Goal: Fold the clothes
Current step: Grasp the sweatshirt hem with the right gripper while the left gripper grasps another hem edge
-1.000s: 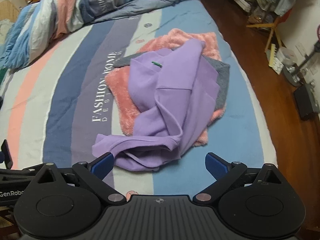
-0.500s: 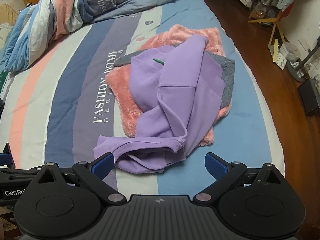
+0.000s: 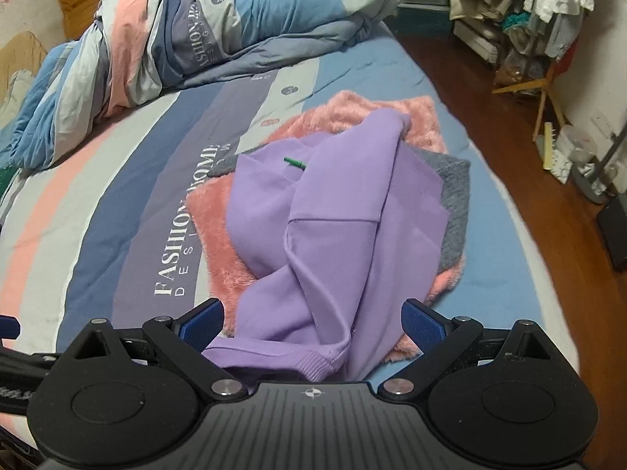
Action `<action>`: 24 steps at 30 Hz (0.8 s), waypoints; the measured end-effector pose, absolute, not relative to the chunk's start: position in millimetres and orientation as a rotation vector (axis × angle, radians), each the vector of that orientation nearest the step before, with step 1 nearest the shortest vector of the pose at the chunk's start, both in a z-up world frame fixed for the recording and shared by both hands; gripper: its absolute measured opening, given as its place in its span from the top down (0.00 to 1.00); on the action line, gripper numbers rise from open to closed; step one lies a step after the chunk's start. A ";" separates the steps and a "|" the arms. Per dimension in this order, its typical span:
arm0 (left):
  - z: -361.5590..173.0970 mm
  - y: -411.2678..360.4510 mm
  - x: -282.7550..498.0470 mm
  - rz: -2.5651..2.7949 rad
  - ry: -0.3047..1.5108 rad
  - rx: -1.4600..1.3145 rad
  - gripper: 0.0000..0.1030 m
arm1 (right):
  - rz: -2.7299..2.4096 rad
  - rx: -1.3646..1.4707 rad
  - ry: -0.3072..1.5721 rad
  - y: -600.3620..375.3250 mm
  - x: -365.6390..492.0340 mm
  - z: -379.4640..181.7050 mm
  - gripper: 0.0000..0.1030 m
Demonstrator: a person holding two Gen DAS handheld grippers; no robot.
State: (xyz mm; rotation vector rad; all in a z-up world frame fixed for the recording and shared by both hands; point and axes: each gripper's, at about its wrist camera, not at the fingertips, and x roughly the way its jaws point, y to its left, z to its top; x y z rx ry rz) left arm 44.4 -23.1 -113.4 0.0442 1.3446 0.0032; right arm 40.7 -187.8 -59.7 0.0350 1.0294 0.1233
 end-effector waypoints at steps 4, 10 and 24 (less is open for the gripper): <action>-135.7 -19.2 43.0 0.002 1.357 -0.034 0.00 | 0.155 0.036 1.006 -193.3 51.1 -87.0 0.15; -168.2 -11.9 38.0 0.053 1.417 -0.095 0.00 | 0.186 -0.008 1.110 -191.6 73.1 -133.1 0.52; -185.6 -26.8 28.8 -0.001 1.355 0.041 0.00 | 0.172 0.060 1.098 -190.2 61.8 -113.3 0.96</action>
